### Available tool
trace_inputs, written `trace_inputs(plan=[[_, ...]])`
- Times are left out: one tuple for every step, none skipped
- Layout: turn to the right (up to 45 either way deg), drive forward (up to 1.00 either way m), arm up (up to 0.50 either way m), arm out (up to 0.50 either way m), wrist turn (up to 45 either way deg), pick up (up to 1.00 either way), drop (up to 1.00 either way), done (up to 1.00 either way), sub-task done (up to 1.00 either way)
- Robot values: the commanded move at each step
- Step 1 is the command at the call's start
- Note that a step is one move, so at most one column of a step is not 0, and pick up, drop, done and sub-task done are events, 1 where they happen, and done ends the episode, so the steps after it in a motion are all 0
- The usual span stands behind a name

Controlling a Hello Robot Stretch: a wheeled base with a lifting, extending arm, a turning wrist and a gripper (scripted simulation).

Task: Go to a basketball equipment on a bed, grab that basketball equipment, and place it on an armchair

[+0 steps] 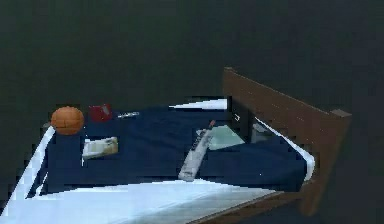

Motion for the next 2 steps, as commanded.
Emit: trace_inputs(plan=[[-45.0,0.0,0.0,0.0,0.0,0.0,0.0,0.0,0.0],[-45.0,0.0,0.0,0.0,0.0,0.0,0.0,0.0,0.0]])
